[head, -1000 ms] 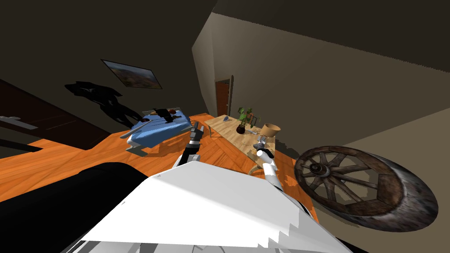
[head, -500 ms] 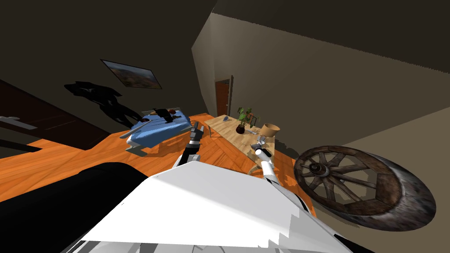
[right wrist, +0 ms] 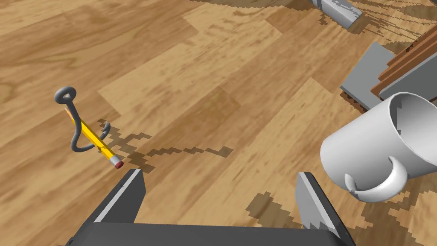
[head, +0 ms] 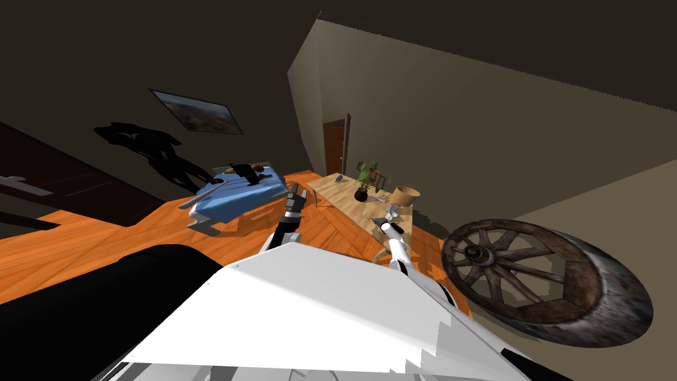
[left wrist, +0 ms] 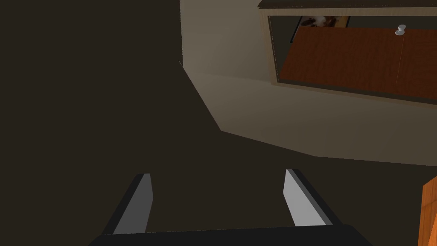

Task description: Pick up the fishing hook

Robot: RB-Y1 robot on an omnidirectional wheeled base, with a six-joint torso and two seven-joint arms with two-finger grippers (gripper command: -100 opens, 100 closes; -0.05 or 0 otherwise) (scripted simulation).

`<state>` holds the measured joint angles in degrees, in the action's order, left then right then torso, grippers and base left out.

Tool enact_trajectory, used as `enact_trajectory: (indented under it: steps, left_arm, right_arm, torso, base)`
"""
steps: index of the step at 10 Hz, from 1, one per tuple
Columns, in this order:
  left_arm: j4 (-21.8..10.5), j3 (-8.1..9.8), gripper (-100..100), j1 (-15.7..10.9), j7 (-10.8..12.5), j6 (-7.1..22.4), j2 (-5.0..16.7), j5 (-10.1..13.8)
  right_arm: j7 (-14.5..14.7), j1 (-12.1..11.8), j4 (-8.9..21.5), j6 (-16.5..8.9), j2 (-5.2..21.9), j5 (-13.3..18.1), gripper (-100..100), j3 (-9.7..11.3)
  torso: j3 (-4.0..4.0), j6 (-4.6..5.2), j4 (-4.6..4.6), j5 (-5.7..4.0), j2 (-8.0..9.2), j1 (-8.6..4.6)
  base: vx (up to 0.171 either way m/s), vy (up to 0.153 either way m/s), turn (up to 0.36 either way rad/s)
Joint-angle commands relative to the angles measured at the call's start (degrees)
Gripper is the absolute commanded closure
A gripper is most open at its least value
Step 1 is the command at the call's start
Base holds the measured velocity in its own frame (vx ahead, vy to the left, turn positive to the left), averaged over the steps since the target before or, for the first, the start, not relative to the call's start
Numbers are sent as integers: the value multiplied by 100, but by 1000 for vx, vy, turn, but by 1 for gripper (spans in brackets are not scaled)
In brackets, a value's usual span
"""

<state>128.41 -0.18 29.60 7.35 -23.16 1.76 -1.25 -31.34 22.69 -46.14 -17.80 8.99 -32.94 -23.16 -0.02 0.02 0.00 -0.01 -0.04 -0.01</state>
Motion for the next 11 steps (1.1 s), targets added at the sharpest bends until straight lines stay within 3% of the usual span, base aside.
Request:
enact_trajectory:
  steps: [1,4,5,6,11]
  left_arm:
    - [0,0,0,0,0,0,0,0]
    - [0,0,0,0,0,0,0,0]
    - [0,0,0,0,0,0,0,0]
    - [0,0,0,0,0,0,0,0]
    - [0,0,0,0,0,0,0,0]
  right_arm:
    - [-37,114,286,-10,52,-231,-100,74]
    - [-334,426,841,-247,1,-468,-100,10]
    - [-334,426,841,-247,1,-468,-100,10]
    - [-474,568,1050,-354,-23,-578,-100,-16]
    - [-607,701,1305,-452,-46,-680,-100,-40]
  torso:
    - [0,0,0,0,0,0]
    - [-1,0,-1,0,-1,1]
    - [-1,0,-1,0,-1,1]
    - [-1,0,0,0,-2,2]
    - [0,0,0,1,-1,3]
  base:
    - [9,-9,-4]
    - [12,-11,-7]
    - [14,-7,-4]
    - [19,-7,-9]
    - [9,-4,-3]
